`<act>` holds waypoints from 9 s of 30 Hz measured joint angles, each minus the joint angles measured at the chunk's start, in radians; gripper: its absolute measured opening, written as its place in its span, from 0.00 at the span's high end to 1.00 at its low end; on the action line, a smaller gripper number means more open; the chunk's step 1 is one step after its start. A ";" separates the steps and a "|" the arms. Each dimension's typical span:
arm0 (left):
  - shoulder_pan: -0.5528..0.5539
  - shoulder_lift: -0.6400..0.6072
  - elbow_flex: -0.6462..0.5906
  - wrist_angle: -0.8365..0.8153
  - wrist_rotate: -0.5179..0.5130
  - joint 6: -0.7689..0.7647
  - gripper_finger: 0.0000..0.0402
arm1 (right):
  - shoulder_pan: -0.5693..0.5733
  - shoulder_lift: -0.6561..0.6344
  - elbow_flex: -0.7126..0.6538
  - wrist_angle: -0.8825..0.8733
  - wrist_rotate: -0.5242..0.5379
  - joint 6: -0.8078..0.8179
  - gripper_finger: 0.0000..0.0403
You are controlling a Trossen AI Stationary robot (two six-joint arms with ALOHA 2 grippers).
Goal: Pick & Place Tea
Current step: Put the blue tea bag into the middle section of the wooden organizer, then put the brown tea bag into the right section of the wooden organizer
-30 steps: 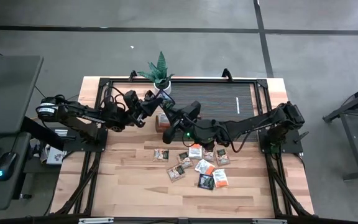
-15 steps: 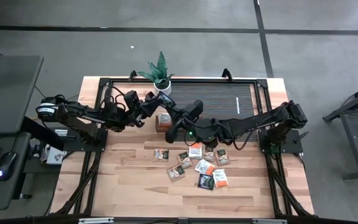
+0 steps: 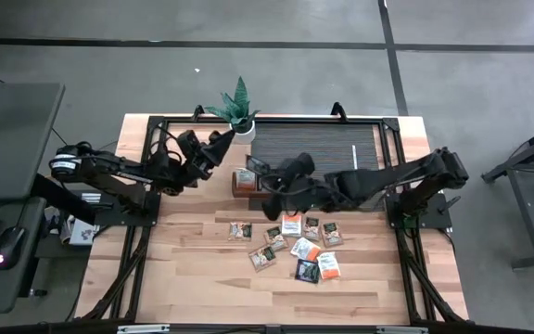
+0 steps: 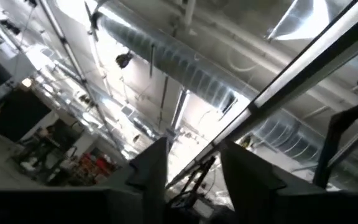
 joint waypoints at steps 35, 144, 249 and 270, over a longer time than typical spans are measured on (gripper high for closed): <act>-0.056 -0.153 -0.001 -0.849 0.660 -0.303 0.54 | -0.557 0.164 0.114 -0.616 -0.948 -0.766 1.00; -0.054 -0.551 -0.001 -1.726 0.581 -0.151 0.54 | -0.463 0.681 0.695 -0.978 -0.780 -0.850 0.81; -0.251 0.190 -0.022 -1.521 0.304 0.041 0.54 | -0.084 0.354 -0.385 0.638 -0.757 0.724 0.46; -0.251 0.191 -0.024 -1.506 0.297 0.041 0.54 | -0.090 0.444 -0.384 0.716 -0.721 0.765 0.68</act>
